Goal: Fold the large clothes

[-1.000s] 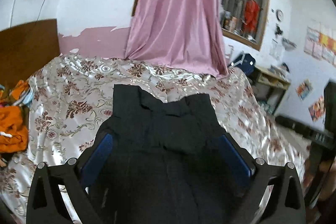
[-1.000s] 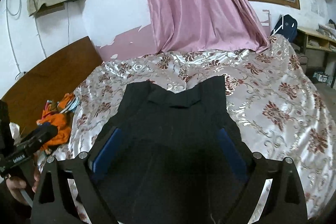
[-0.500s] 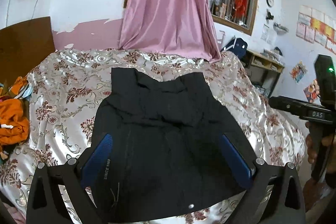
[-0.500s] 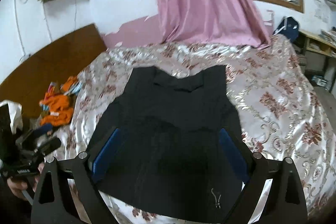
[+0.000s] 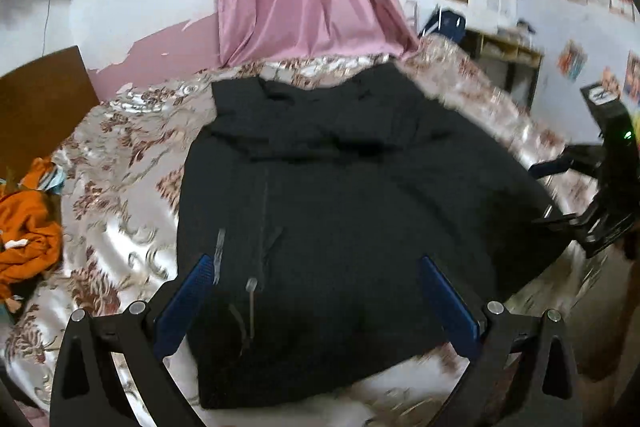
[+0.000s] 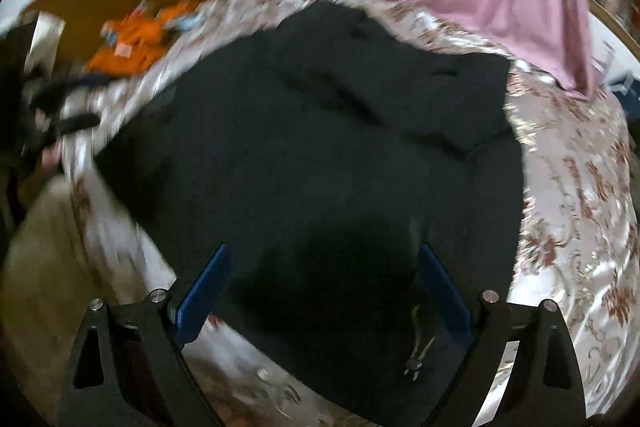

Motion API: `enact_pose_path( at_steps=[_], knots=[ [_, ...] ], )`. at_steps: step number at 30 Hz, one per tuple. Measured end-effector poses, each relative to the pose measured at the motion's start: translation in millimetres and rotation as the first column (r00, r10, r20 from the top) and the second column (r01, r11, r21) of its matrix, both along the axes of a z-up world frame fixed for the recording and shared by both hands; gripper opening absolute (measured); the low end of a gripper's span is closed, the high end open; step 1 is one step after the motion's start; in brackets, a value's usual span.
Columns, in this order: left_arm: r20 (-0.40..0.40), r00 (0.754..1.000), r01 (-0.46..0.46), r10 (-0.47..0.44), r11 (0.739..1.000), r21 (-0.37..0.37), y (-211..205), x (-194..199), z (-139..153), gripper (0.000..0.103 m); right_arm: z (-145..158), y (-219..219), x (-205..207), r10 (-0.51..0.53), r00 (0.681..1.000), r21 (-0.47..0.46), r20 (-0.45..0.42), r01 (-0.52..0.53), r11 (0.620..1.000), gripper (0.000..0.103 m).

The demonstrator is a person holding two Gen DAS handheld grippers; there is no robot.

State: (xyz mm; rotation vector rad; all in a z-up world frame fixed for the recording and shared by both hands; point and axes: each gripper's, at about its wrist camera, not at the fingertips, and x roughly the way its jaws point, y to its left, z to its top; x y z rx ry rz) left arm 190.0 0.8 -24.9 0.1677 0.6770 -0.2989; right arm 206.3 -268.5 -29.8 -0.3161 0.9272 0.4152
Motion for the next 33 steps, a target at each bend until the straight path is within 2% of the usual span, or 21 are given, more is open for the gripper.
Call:
enact_pose_path(
  at_steps=[2, 7, 11, 16, 19, 23, 27, 31, 33],
  knots=[
    [-0.029, 1.0, 0.0, 0.0, 1.0, 0.012, 4.0, -4.7, -15.8, 0.102, -19.2, 5.7, -6.5, 0.031, 0.999, -0.032, -0.036, -0.032, 0.999, 0.091],
    [-0.086, 0.996, 0.042, -0.039, 0.999, 0.032, 10.2, -16.0, -42.4, 0.102, -44.5, 17.1, -13.8, 0.056, 0.995, -0.082, -0.086, -0.063, 0.995, 0.091],
    [-0.109, 0.992, 0.081, -0.069, 0.99, 0.113, 5.4, -21.3, -60.0, 0.102, -52.4, 24.5, -17.2, 0.057, 0.993, -0.121, -0.105, -0.07, 0.99, 0.091],
    [-0.135, 0.988, 0.09, -0.074, 0.989, 0.119, 4.9, -20.7, -73.4, 0.102, -63.4, 23.5, -28.1, 0.063, 0.992, -0.179, -0.108, -0.082, 0.98, 0.091],
    [-0.149, 0.986, 0.094, -0.076, 0.989, 0.118, 1.7, -20.2, -78.0, 0.102, -69.3, 29.1, -35.1, 0.087, 0.992, -0.246, -0.097, -0.108, 0.963, 0.092],
    [-0.147, 0.985, 0.11, -0.087, 0.982, 0.154, -4.9, -22.8, -84.2, 0.102, -77.7, 37.8, -39.1, 0.102, 0.99, -0.315, -0.097, -0.127, 0.94, 0.097],
    [-0.153, 0.984, 0.116, -0.091, 0.979, 0.165, -6.3, -21.9, -85.9, 0.102, -87.8, 44.8, -40.9, 0.085, 0.995, -0.391, -0.059, -0.101, 0.915, 0.097],
    [-0.16, 0.983, 0.116, -0.09, 0.98, 0.163, -5.7, -21.4, -86.2, 0.102, -103.4, 57.1, -45.6, 0.081, 0.996, -0.512, 0.028, -0.056, 0.857, 0.097],
    [-0.161, 0.983, 0.118, -0.091, 0.98, 0.163, -5.6, -21.7, -86.0, 0.102, -106.0, 60.8, -47.0, 0.067, 0.996, -0.518, 0.059, -0.027, 0.855, 0.097]
  ],
)
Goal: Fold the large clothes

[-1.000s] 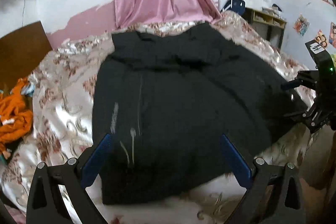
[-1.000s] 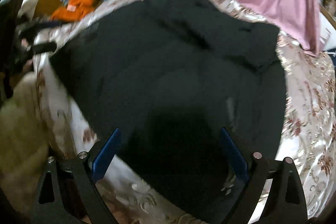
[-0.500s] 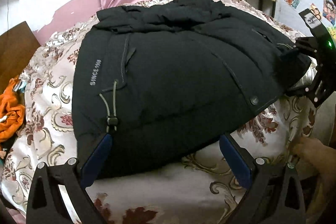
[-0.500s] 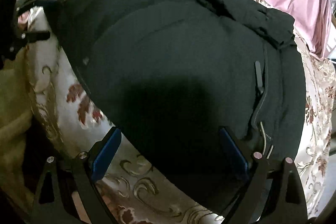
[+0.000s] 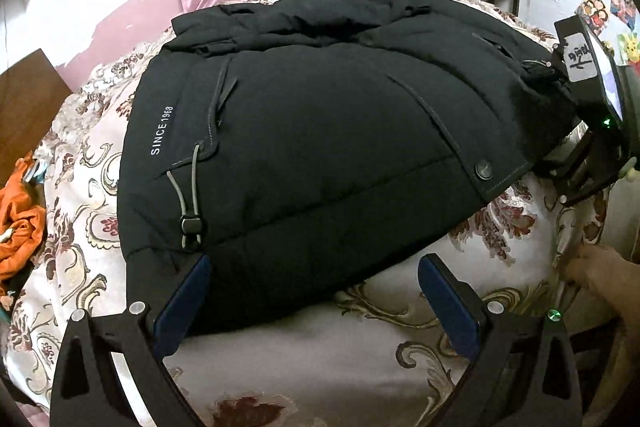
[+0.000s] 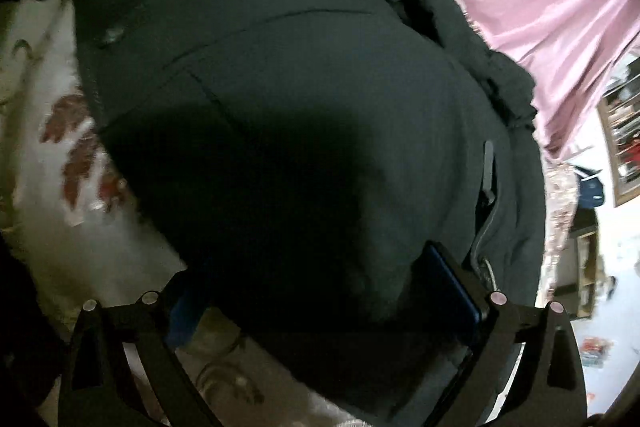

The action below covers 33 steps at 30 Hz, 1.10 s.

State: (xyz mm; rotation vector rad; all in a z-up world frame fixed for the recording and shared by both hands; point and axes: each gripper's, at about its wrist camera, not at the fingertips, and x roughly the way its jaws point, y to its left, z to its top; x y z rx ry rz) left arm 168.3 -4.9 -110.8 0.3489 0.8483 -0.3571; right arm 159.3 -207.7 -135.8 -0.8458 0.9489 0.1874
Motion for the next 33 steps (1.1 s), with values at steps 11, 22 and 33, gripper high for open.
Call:
enact_pose_path(
  at_steps=[11, 22, 33],
  knots=[
    [0.02, 1.0, 0.019, -0.02, 0.999, 0.03, -6.8, -7.0, -0.2, 0.102, 76.2, -30.7, 15.9, -0.113, 0.988, 0.329, 0.101, 0.074, 0.941, 0.097],
    [0.221, 0.974, -0.099, 0.042, 0.963, 0.252, -35.5, -3.8, -8.0, 0.102, 112.8, -46.5, 54.4, -0.142, 0.984, 0.459, 0.105, 0.079, 0.885, 0.097],
    [0.456, 0.89, -0.216, 0.024, 0.902, 0.374, -40.1, -9.5, 9.4, 0.101, 134.2, -61.1, 91.4, -0.203, 0.976, 0.581, 0.076, 0.122, 0.805, 0.097]
  ],
)
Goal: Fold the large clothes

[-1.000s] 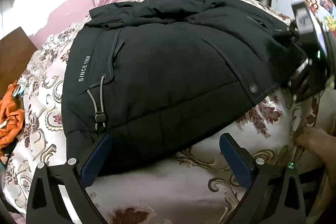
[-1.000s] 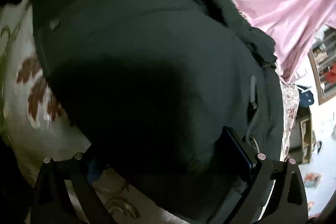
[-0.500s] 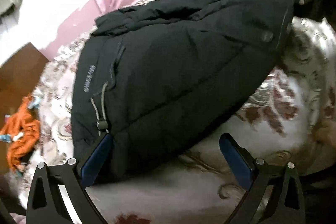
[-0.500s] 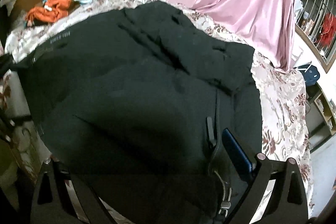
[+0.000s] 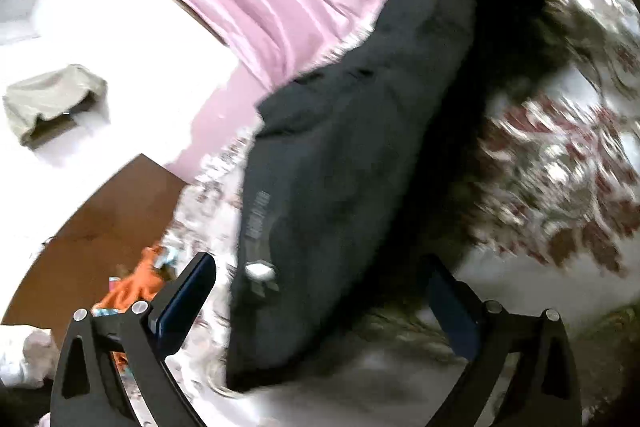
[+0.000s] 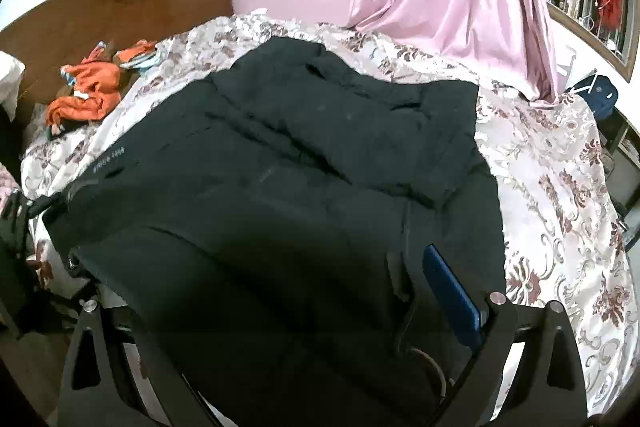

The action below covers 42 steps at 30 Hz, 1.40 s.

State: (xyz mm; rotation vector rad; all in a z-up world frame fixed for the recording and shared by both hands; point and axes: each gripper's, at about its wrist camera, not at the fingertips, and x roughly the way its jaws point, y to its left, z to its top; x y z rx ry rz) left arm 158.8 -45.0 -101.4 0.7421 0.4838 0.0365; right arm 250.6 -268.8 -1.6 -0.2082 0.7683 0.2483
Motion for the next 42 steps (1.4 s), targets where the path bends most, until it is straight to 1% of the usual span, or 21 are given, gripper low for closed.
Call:
enact_pose_path(
  at_steps=[1, 3, 5, 6, 8, 11, 12, 14, 15, 17, 18, 19, 22, 23, 24, 26, 29, 32, 36, 38, 42],
  knots=[
    [0.016, 1.0, -0.006, 0.006, 1.0, -0.019, 3.9, 3.2, 7.7, 0.099, 0.5, 0.6, 1.1, 0.0, 1.0, 0.0, 0.002, 0.0, 1.0, 0.097],
    [0.009, 1.0, 0.002, -0.001, 0.998, -0.058, 10.1, 9.4, 17.0, 0.092, 0.3, 1.0, 2.2, 0.0, 1.0, -0.008, 0.008, 0.0, 1.0, 0.097],
    [-0.018, 1.0, 0.019, -0.021, 0.995, -0.098, 15.0, 15.9, 24.8, 0.081, -1.2, 1.6, 1.1, -0.002, 1.0, -0.015, 0.009, 0.002, 1.0, 0.097],
    [-0.025, 0.999, 0.023, -0.026, 0.994, -0.104, 16.2, 17.9, 26.4, 0.079, -2.4, 0.7, 0.6, -0.002, 1.0, -0.017, 0.005, 0.002, 1.0, 0.097],
    [-0.031, 0.998, 0.043, -0.046, 0.993, -0.111, 16.8, 19.8, 30.8, 0.069, -4.8, 0.5, -2.3, 0.003, 1.0, -0.029, -0.008, -0.003, 1.0, 0.097],
    [-0.039, 0.997, 0.057, -0.063, 0.99, -0.13, 19.0, 23.9, 37.8, 0.062, -13.4, -0.7, -11.4, 0.019, 0.999, -0.083, -0.031, -0.022, 0.996, 0.097],
    [-0.045, 0.997, 0.061, -0.068, 0.988, -0.141, 19.3, 24.7, 39.0, 0.06, -18.9, -1.2, -15.6, 0.027, 0.999, -0.112, -0.044, -0.031, 0.993, 0.097],
    [-0.072, 0.993, 0.081, -0.095, 0.98, -0.183, 20.9, 27.9, 44.7, 0.049, -31.8, -0.3, -24.0, 0.037, 0.996, -0.173, -0.076, -0.049, 0.984, 0.097],
    [-0.085, 0.991, 0.087, -0.105, 0.977, -0.197, 20.3, 27.4, 45.2, 0.047, -40.6, 0.1, -27.7, 0.028, 0.995, -0.204, -0.099, -0.048, 0.978, 0.097],
    [-0.13, 0.984, 0.09, -0.12, 0.972, -0.215, 17.8, 32.5, 47.1, 0.038, -57.5, 0.8, -33.5, 0.006, 0.988, -0.237, -0.157, -0.044, 0.971, 0.097],
    [-0.147, 0.981, 0.09, -0.124, 0.971, -0.22, 17.1, 35.0, 47.2, 0.036, -65.4, 0.0, -36.2, -0.003, 0.983, -0.243, -0.183, -0.042, 0.969, 0.096],
    [-0.161, 0.979, 0.087, -0.125, 0.97, -0.225, 16.3, 36.3, 47.9, 0.035, -70.3, -0.9, -38.5, -0.016, 0.981, -0.25, -0.193, -0.033, 0.968, 0.094],
    [-0.164, 0.978, 0.087, -0.131, 0.964, -0.25, 17.3, 34.5, 50.6, 0.031, -75.7, -2.7, -45.0, -0.021, 0.978, -0.226, -0.205, -0.026, 0.974, 0.065],
    [-0.153, 0.979, 0.087, -0.131, 0.961, -0.262, 18.1, 32.6, 51.6, 0.03, -74.3, -3.4, -46.7, -0.021, 0.98, -0.213, -0.199, -0.023, 0.977, 0.057],
    [-0.144, 0.981, 0.085, -0.128, 0.958, -0.272, 18.1, 29.7, 52.4, 0.029, -72.1, -4.0, -47.4, -0.016, 0.981, -0.201, -0.193, -0.023, 0.979, 0.054],
    [-0.127, 0.983, 0.089, -0.131, 0.952, -0.293, 17.2, 25.5, 54.3, 0.022, -68.6, -5.4, -49.4, 0.001, 0.983, -0.168, -0.183, -0.033, 0.985, 0.035],
    [-0.089, 0.987, 0.099, -0.131, 0.95, -0.297, 13.2, 21.5, 60.8, 0.015, -56.5, -7.4, -52.4, 0.008, 0.991, -0.135, -0.133, -0.026, 0.99, 0.02],
    [-0.055, 0.991, 0.094, -0.118, 0.939, -0.332, 15.8, 20.1, 74.9, 0.014, -37.5, -8.9, -54.9, 0.016, 0.998, -0.114, -0.067, -0.023, 0.993, 0.013],
    [0.0, 0.996, 0.085, -0.094, 0.9, -0.428, 27.6, 10.7, 94.0, 0.012, -11.2, -16.0, -64.9, 0.006, 1.0, -0.027, 0.014, -0.006, 1.0, 0.01],
    [0.024, 0.996, 0.09, -0.089, 0.893, -0.441, 30.5, 1.5, 99.0, 0.011, -2.8, -21.9, -70.4, -0.003, 1.0, 0.031, 0.027, 0.002, 1.0, 0.01],
    [0.053, 0.994, 0.112, -0.099, 0.895, -0.432, 29.2, -20.6, 110.9, 0.011, 11.8, -41.0, -81.3, -0.006, 1.0, 0.173, 0.004, 0.005, 0.985, 0.01]
  ],
)
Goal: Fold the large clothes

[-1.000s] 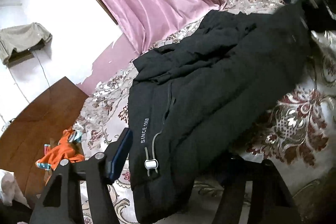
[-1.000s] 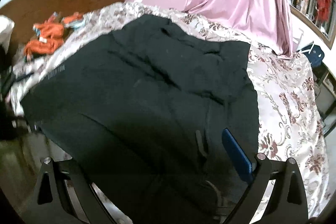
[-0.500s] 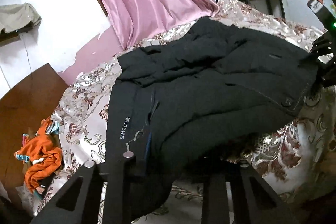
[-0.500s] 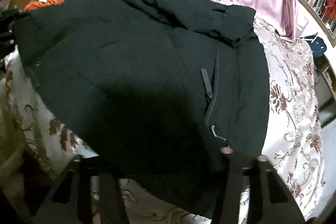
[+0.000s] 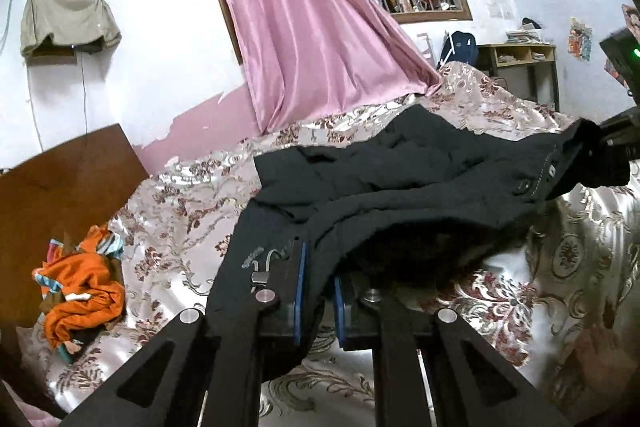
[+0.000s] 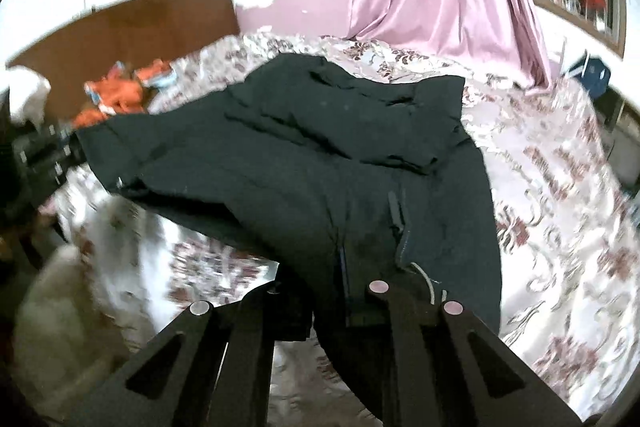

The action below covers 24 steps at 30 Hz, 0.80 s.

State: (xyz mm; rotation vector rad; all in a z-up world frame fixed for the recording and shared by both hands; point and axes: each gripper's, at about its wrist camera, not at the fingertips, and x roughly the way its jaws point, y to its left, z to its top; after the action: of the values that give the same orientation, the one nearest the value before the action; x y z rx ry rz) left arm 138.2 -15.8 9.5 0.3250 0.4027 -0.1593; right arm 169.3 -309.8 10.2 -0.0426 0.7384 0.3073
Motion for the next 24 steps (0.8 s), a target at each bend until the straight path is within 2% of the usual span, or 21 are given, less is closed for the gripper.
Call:
enact_pose_path(
  at_steps=[2, 7, 14, 18, 24],
  knots=[
    [-0.002, 1.0, 0.009, -0.009, 1.0, -0.024, 0.8, -11.1, 12.5, 0.01, 11.5, -9.7, -6.8, 0.007, 1.0, 0.058, -0.007, -0.007, 0.998, 0.009],
    [0.019, 0.999, 0.041, -0.039, 0.993, -0.107, 7.1, -37.8, 49.5, 0.009, 47.2, -17.5, -28.0, 0.008, 0.999, 0.094, 0.037, -0.011, 0.995, 0.009],
    [0.089, 0.995, 0.062, -0.046, 0.982, -0.18, 18.6, -66.6, 89.0, 0.008, 96.5, -11.4, -61.5, 0.038, 0.993, 0.064, 0.113, -0.045, 0.997, 0.009],
    [0.132, 0.99, 0.067, -0.048, 0.987, -0.148, 21.9, -62.6, 104.6, 0.008, 119.2, -5.1, -63.0, 0.055, 0.987, 0.03, 0.153, -0.06, 0.998, 0.009],
    [0.112, 0.992, 0.072, -0.06, 0.992, -0.106, 15.6, -26.5, 113.3, 0.008, 132.8, 6.9, -33.5, 0.036, 0.987, -0.055, 0.158, -0.027, 0.998, 0.009]
  ],
)
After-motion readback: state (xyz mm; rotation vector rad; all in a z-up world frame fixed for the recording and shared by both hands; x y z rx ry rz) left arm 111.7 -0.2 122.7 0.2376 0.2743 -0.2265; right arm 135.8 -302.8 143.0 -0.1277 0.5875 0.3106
